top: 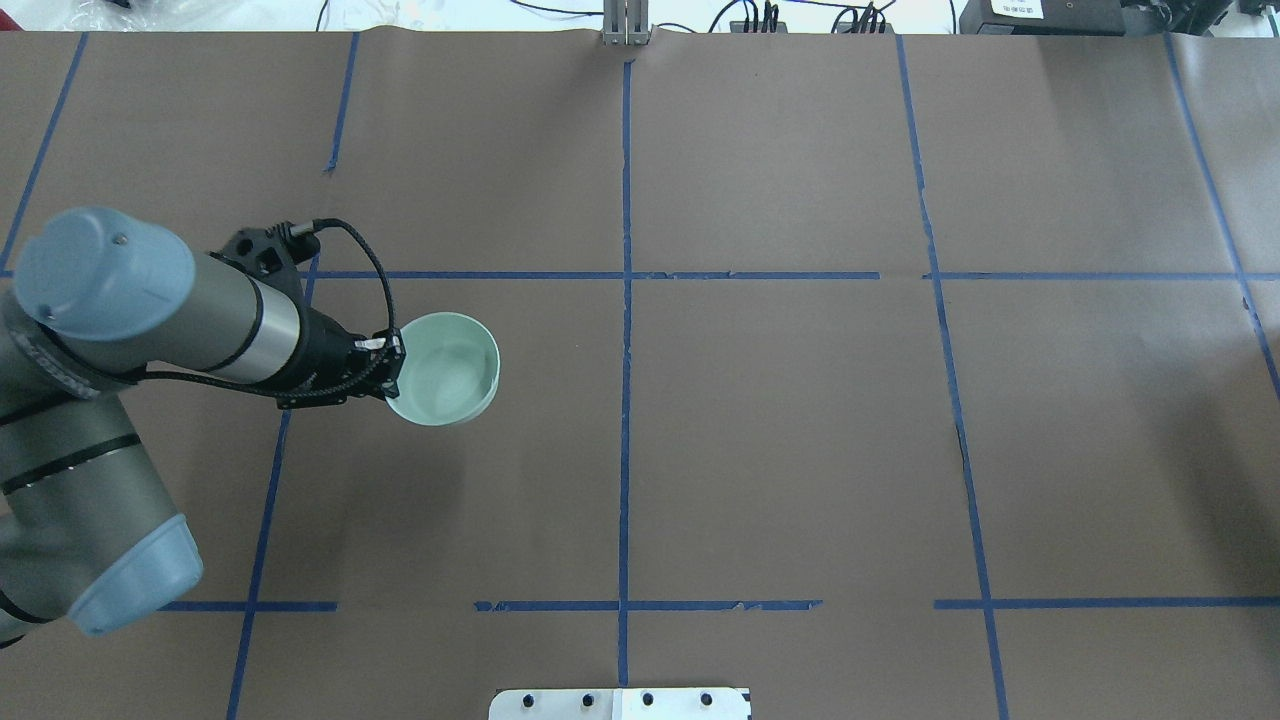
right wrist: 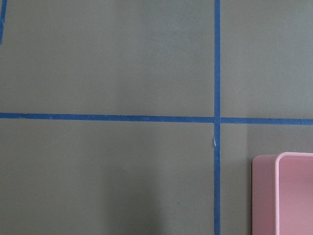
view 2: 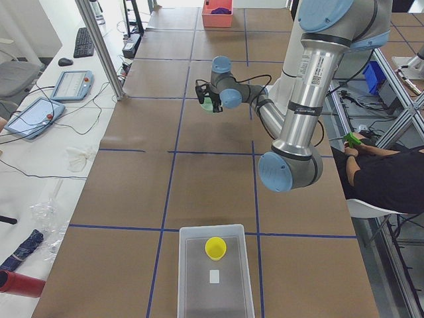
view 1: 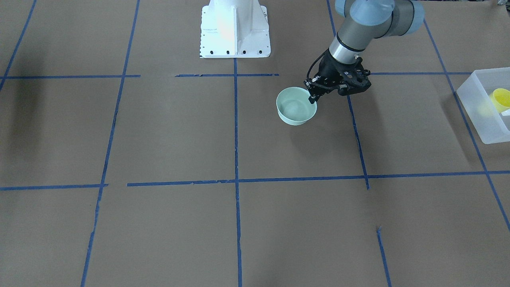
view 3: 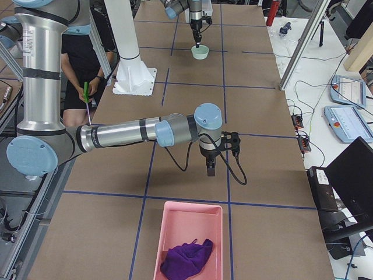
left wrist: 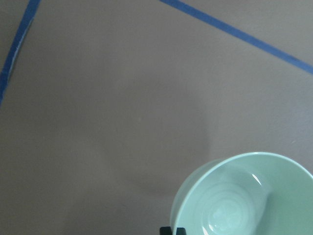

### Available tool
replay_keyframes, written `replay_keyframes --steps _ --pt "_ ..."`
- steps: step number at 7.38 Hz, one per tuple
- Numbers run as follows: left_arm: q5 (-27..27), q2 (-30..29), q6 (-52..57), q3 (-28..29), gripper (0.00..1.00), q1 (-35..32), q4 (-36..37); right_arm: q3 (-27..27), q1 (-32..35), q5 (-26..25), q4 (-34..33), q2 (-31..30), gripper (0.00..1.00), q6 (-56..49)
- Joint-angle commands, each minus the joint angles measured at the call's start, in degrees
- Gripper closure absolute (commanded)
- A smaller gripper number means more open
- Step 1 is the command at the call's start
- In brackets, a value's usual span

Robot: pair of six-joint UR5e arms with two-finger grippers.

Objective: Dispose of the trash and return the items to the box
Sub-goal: 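Lift the green bowl with the left gripper and carry it off the table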

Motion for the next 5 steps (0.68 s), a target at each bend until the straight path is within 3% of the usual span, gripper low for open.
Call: replay_keyframes --steps 1,3,5 --pt "-3.21 1.41 9.67 -0.92 1.0 -7.56 1.33 -0.34 0.07 0.05 0.22 -1.3 0.0 -1.43" --pt "-7.06 5.36 21.34 -0.4 1.0 -14.5 1.33 -3.74 3.12 0.05 0.05 -0.96 0.0 -9.93" --pt "-8.14 10.54 36.44 0.74 1.0 -20.92 1.33 -6.04 4.37 3.71 0.05 -0.61 0.0 -10.5"
